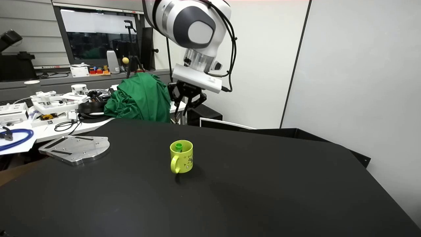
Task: Remove and then put back the glue stick in the mug
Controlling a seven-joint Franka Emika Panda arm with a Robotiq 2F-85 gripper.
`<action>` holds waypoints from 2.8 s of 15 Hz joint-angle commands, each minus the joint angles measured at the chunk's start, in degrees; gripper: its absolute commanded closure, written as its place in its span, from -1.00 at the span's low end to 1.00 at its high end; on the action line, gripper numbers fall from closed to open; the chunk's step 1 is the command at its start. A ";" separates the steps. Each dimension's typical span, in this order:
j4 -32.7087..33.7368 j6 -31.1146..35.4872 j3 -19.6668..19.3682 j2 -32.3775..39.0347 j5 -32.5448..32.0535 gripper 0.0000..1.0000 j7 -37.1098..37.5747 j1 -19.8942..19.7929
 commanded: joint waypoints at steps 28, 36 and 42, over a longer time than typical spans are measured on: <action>-8.83 27.77 -8.05 7.05 -29.27 -1.00 23.45 17.54; -8.69 24.79 -8.76 7.22 -34.67 -1.00 28.81 15.72; -8.20 23.50 -7.55 8.03 -33.69 -1.00 28.22 13.56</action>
